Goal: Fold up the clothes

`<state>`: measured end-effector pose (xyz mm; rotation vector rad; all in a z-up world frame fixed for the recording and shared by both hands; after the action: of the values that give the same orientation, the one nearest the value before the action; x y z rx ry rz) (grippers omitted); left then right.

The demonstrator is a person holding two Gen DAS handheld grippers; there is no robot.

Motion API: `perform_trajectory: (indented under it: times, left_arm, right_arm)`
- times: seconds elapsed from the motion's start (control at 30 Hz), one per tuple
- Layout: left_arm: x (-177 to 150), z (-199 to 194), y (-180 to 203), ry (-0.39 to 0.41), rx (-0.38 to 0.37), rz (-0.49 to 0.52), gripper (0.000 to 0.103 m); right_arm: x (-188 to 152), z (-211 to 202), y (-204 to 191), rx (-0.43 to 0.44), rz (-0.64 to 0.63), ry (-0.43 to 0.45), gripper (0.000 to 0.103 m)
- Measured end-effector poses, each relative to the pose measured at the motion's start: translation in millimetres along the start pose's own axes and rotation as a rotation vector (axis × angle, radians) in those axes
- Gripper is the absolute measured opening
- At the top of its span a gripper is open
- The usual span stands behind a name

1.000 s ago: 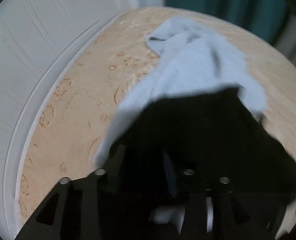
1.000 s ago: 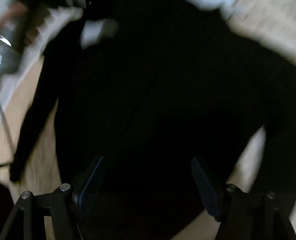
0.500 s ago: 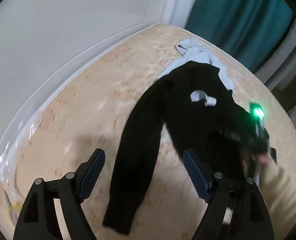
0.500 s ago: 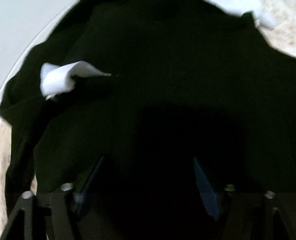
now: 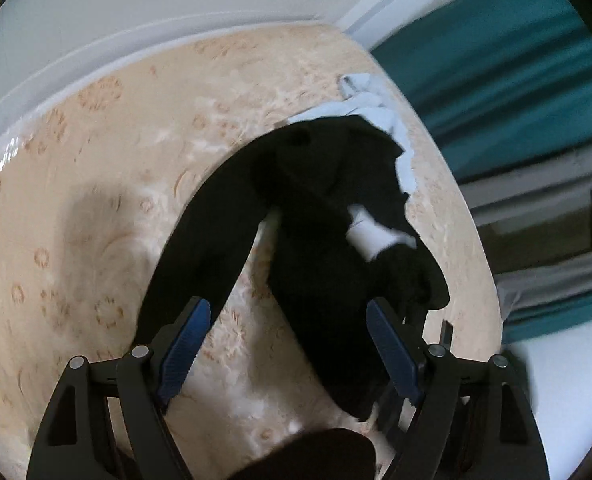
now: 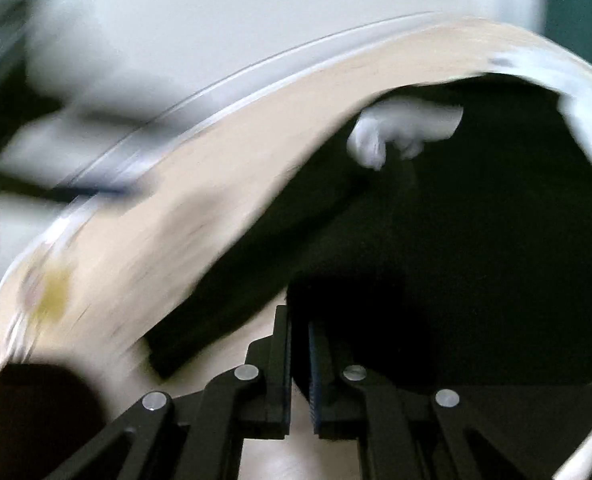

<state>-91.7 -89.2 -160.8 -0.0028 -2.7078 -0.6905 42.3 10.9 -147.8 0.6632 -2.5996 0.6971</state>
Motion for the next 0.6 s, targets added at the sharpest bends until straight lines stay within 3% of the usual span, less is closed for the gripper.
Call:
perform_trajectory:
  times: [0.1,0.13,0.17,0.2,0.23,0.3,0.4,0.47,0.57,0.6]
  left_arm:
    - [-13,9,-20,-0.06,0.027,-0.059,0.083]
    - [-17,14,-26,-0.081,0.038,-0.071,0.083]
    - [-21,19,-32,-0.102,0.05,-0.076,0.083]
    - [-25,24,-37,-0.125,0.059,-0.077,0.083]
    - [-29,28,-39,-0.146,0.061,-0.072,0.083]
    - [-37,33,-38,-0.183,0.059,-0.05,0.083]
    - [-48,40,-32,-0.218,0.083,-0.029,0.083]
    - [-53,51,-31,-0.248,0.112,-0.033,0.083]
    - [-64,66,-31,-0.299,0.21,-0.027,0.083]
    - [-69,71,-31,-0.316,0.207,-0.038,0.083]
  right_arm:
    - [-48,5,-43,0.066,-0.075,-0.144,0.009]
    - [-64,-1,-47,0.083,-0.061,-0.182,0.017]
    - [-74,-10,-44,0.068,-0.043,-0.189,0.024]
    - [-83,-25,-36,0.041,-0.015,-0.168,0.042]
    - [-92,-41,-28,0.014,0.014,-0.145,0.053]
    - [-93,-66,19,-0.05,0.14,-0.09,0.06]
    - [-108,-92,90,-0.073,0.424,-0.076,0.062]
    - [-117,-87,135,0.0,0.637,-0.11,0.061]
    - [-132,-72,160,0.078,0.808,-0.141,0.061]
    - [-138,-70,162,0.092,0.842,-0.138,0.061]
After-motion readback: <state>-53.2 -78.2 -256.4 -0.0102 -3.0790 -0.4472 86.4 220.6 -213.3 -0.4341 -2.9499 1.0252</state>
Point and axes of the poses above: each gripper's, at about its wrist camera, not at the fingertips, and z roughly the way its jaws point, y to its right, x to its top, the point moved 3 cm from there along z, roughly the way its jaws point, and after that the axes turned 15 degrees about z, right-handed, at the moved point
